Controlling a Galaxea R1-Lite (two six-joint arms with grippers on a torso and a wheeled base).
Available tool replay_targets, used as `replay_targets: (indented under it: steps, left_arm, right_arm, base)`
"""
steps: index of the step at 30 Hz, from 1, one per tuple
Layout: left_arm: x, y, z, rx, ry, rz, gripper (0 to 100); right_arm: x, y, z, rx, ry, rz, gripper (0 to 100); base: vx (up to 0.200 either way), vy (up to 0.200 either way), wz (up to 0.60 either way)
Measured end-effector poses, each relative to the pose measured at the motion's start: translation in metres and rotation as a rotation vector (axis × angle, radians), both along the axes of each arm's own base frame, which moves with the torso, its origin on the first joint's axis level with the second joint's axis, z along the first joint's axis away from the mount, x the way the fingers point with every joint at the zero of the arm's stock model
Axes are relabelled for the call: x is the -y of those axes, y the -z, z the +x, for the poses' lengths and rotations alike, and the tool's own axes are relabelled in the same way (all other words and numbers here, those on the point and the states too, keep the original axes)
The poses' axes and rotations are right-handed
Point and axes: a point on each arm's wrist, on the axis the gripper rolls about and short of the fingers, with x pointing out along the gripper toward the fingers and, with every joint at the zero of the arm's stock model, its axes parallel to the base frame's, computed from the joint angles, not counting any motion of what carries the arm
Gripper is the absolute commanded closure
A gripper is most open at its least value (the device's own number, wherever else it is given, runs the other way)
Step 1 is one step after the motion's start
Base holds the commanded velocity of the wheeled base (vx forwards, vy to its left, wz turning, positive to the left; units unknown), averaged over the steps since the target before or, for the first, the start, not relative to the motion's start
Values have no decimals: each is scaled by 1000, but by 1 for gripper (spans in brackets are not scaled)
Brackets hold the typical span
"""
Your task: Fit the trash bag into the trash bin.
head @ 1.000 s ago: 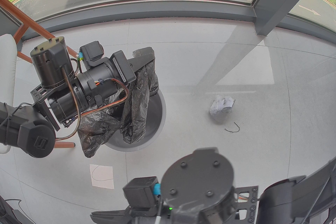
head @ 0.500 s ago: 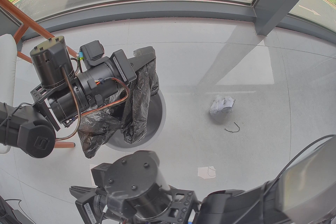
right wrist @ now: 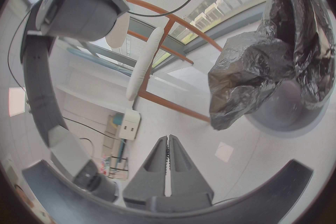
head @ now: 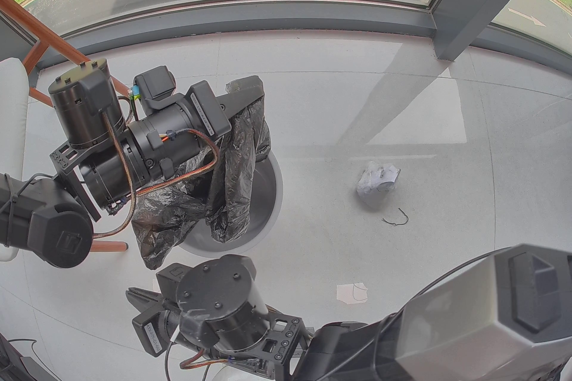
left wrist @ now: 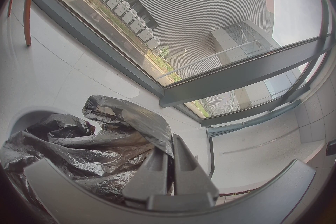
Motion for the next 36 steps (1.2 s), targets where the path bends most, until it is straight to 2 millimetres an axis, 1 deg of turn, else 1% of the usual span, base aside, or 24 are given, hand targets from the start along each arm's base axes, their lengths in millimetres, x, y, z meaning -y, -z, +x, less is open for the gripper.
replay_targets:
  steps: [4, 7, 12, 15, 19, 26, 30, 32, 36]
  left_arm:
    - [0, 0, -1, -1, -1, 1, 100]
    - [-1, -1, -2, 1, -1, -1, 100]
    - [-2, -2, -3, 4, -1, -2, 100]
    - [-2, -2, -3, 3, 0, -2, 100]
    - [-2, -2, -3, 6, 0, -3, 100]
    - [0, -2, -3, 8, 5, -5, 100]
    - [1, -2, -2, 7, 7, -4, 100]
    - [2, -1, -2, 6, 7, -3, 100]
    - [2, -1, -1, 5, 7, -3, 100]
  right_arm:
    - [1, 11, 13, 36, 80, -25, 100]
    - [1, 14, 25, 44, 131, -26, 100]
    - [0, 10, 42, 53, 181, -10, 100]
    - [0, -1, 50, 52, 191, 27, 100]
    - [-2, -15, 50, 29, 189, 85, 100]
    - [-6, -25, 43, 0, 155, 131, 100]
    - [-13, -28, 29, -12, 113, 147, 100]
    - [-16, -30, 27, -11, 103, 158, 100]
    - [-25, -41, 26, -1, 90, 202, 100]
  base:
    - [0, 0, 0]
    - [0, 0, 0]
    - [0, 0, 0]
    - [0, 0, 0]
    - [0, 0, 0]
    - [0, 0, 0]
    - [0, 0, 0]
    - [0, 0, 0]
    - [0, 0, 0]
